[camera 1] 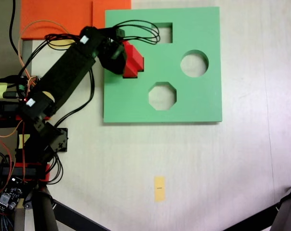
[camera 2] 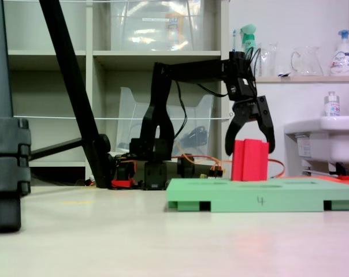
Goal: Put the cross columnar block into the corresponding hole
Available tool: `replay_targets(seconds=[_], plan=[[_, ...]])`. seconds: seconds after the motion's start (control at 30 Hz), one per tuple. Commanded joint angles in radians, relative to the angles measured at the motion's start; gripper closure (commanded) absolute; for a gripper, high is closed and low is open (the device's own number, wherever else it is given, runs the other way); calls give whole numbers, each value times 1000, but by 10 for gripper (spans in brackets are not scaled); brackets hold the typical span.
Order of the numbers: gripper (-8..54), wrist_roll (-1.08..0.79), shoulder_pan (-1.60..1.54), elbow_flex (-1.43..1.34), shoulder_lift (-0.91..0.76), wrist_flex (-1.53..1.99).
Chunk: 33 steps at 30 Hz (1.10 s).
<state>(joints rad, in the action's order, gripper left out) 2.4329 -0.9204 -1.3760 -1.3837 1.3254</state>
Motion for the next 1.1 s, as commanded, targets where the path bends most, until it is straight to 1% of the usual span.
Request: replay_targets(seconds=[0.0, 0.03, 0.1, 0.13, 0.2, 0.27, 0.33, 0.43, 0.53, 0.57, 0.63, 0.67, 0.7, 0.77, 0.8, 0.83, 0.87, 0.93, 0.97, 1.03, 1.07], plan=[[210, 6, -11, 38, -9, -51], [208, -2, -9, 37, -5, -51], [180, -41, 3, 37, 12, -52], [158, -66, 8, 38, 25, -57], [84, -135, 20, 37, 37, -95], [61, -147, 25, 31, 43, -104], [-68, -175, 31, 21, 38, -104], [-66, -268, 54, -5, -9, -104], [-64, -472, 67, -60, -127, -106], [-64, -629, 94, -104, -207, -107], [-54, -999, 152, -207, -350, -130], [-23, -1118, 173, -259, -413, -158], [21, -1193, 198, -322, -494, -212], [39, -1287, 276, -445, -640, -247], [40, -1479, 345, -503, -710, -284], [49, -1617, 399, -555, -775, -318], [62, -1695, 449, -615, -838, -388], [83, -1713, 575, -738, -907, -565], [114, -1786, 704, -801, -922, -666], [118, -1957, 844, -897, -922, -819], [119, -2075, 890, -966, -922, -933]])
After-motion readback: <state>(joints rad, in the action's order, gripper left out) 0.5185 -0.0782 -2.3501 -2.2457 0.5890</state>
